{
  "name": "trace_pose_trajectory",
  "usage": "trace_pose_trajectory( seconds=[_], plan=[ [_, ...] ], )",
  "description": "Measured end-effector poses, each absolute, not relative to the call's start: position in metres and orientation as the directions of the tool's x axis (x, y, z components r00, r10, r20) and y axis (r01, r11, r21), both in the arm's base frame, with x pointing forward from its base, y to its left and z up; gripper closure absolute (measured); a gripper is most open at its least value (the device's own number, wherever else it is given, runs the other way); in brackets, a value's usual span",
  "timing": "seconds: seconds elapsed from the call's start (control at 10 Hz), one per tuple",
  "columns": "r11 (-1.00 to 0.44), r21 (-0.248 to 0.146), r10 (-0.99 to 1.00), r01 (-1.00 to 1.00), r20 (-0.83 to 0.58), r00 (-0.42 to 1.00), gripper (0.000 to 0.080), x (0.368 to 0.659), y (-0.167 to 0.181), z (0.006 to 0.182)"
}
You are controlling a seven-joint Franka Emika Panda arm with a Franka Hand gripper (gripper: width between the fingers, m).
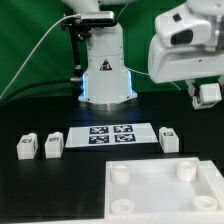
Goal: Assemble one leg
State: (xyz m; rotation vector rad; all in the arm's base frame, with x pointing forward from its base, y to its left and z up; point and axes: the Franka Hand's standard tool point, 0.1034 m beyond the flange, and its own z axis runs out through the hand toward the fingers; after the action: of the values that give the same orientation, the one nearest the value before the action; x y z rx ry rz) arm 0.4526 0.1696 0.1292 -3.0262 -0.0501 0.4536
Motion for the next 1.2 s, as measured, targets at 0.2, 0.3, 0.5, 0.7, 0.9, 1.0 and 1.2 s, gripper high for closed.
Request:
trace_pose_trajectory(
  seconds=[0.2,0.3,0.5,0.7,0.9,1.0,1.2],
  plan=[
    [-0.995,-0.098,0.036,0.025,-0.109,0.993,0.0508,0.458,0.170,0.128],
    [-0.991,-0.110,0.076,0.076,0.001,0.997,0.0508,0.475,0.159,0.131],
    [-0.989,-0.118,0.060,0.086,0.205,0.977,0.0508,0.532,0.139,0.162],
    [-0.987,-0.123,0.048,0.108,0.411,0.910,0.0508,0.573,0.148,0.182],
    [-0.984,-0.142,0.016,0.110,0.538,0.843,0.0508,0.570,0.152,0.185],
    [-0.984,-0.140,0.021,0.113,0.537,0.843,0.0508,0.567,0.152,0.180],
    [-0.984,-0.130,0.034,0.124,0.539,0.842,0.0508,0.568,0.149,0.180]
  ],
)
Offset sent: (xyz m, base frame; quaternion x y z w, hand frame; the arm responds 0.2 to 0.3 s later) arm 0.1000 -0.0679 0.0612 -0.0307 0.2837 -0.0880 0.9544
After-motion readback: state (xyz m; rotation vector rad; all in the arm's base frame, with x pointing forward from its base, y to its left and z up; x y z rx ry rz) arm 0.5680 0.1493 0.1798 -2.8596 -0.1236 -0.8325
